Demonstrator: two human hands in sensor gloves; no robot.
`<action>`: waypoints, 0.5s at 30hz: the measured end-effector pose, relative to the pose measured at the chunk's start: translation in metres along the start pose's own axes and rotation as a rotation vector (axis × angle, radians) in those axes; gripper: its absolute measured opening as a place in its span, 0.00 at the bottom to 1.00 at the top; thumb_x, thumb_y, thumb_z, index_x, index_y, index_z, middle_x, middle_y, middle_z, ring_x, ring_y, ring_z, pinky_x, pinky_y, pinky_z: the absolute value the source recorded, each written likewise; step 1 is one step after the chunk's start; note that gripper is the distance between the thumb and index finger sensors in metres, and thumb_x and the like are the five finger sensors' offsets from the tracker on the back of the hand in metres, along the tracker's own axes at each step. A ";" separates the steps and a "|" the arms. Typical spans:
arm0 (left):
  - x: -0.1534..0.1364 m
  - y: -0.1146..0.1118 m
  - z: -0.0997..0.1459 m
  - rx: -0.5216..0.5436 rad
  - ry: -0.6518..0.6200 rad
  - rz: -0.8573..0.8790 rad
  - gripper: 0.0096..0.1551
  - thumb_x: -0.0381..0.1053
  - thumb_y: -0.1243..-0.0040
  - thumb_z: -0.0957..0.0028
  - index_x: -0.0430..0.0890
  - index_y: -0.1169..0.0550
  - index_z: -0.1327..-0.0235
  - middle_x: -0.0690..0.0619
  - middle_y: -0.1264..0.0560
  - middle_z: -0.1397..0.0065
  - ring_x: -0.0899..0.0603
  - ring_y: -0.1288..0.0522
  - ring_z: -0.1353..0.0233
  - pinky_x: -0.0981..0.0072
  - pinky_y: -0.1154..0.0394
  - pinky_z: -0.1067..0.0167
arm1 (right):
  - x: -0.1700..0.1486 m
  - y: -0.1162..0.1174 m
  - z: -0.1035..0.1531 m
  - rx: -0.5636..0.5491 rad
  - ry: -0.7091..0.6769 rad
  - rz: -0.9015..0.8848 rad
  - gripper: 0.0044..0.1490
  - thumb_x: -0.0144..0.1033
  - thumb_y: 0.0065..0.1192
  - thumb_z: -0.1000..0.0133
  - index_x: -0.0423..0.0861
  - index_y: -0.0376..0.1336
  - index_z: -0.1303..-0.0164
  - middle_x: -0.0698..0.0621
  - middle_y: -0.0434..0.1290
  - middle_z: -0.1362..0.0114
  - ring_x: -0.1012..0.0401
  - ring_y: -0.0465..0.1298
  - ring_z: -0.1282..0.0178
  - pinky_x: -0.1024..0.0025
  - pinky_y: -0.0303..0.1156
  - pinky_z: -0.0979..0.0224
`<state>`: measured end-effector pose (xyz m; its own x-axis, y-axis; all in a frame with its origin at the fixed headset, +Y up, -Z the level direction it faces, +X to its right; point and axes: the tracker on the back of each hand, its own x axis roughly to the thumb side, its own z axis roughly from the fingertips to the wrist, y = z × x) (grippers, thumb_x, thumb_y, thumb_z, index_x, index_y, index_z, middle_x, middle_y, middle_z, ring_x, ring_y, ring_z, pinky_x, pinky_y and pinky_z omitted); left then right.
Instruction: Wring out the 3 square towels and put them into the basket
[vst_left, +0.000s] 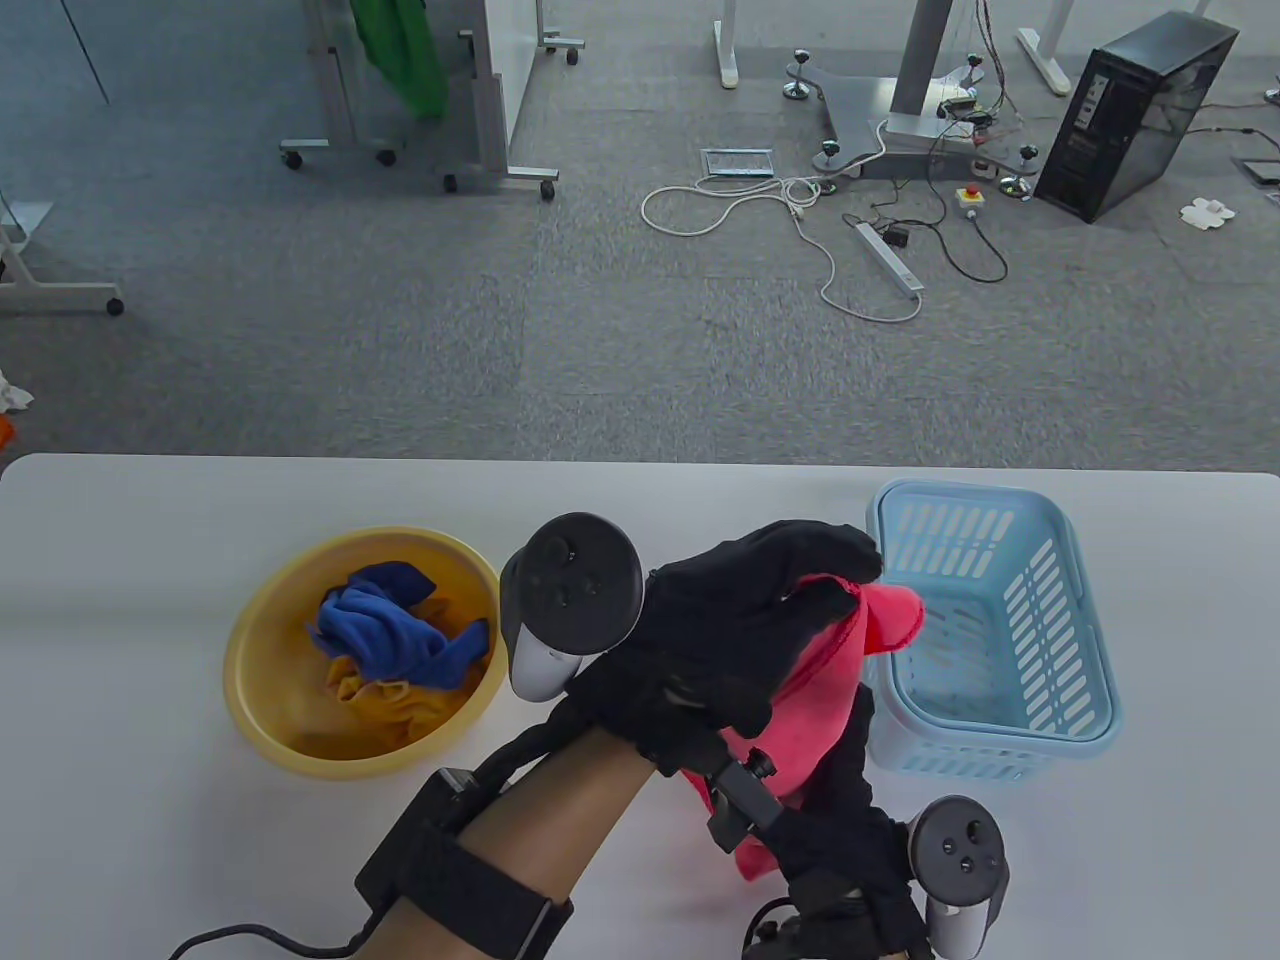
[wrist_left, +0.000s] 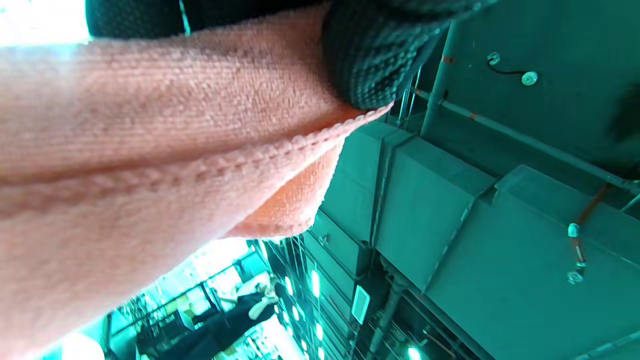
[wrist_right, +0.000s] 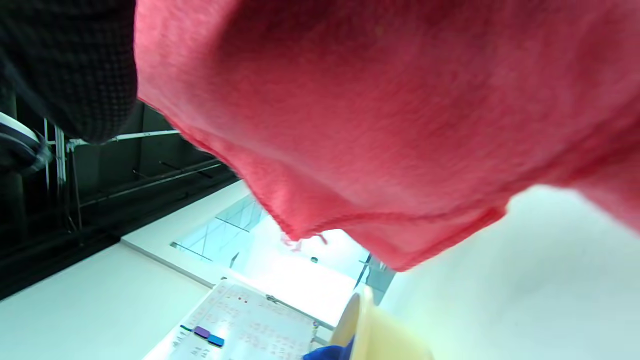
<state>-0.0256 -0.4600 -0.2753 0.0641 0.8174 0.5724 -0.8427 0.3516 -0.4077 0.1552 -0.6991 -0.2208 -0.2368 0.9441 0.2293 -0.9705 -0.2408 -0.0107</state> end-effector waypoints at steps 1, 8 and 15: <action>0.000 -0.002 0.000 -0.008 -0.001 0.011 0.21 0.47 0.33 0.43 0.54 0.17 0.36 0.45 0.19 0.33 0.35 0.16 0.38 0.32 0.29 0.38 | -0.001 0.000 0.000 -0.006 0.003 0.010 0.88 0.64 0.80 0.53 0.39 0.20 0.21 0.29 0.33 0.16 0.32 0.55 0.17 0.24 0.45 0.21; -0.002 -0.015 -0.003 -0.075 -0.020 0.136 0.21 0.47 0.33 0.43 0.54 0.17 0.36 0.46 0.19 0.32 0.35 0.17 0.37 0.32 0.29 0.37 | 0.001 0.002 -0.001 -0.024 -0.021 0.096 0.84 0.59 0.84 0.54 0.41 0.26 0.18 0.40 0.65 0.25 0.54 0.77 0.48 0.37 0.65 0.23; -0.004 -0.010 0.001 -0.092 0.008 0.128 0.21 0.47 0.33 0.43 0.54 0.17 0.36 0.46 0.19 0.32 0.35 0.17 0.36 0.32 0.29 0.37 | 0.000 0.004 -0.002 -0.001 -0.038 0.093 0.43 0.47 0.78 0.44 0.55 0.58 0.21 0.48 0.77 0.44 0.58 0.79 0.59 0.45 0.73 0.29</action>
<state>-0.0175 -0.4671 -0.2729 -0.0356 0.8618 0.5060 -0.7919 0.2845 -0.5403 0.1512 -0.6991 -0.2228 -0.3237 0.9084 0.2644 -0.9446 -0.3265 -0.0348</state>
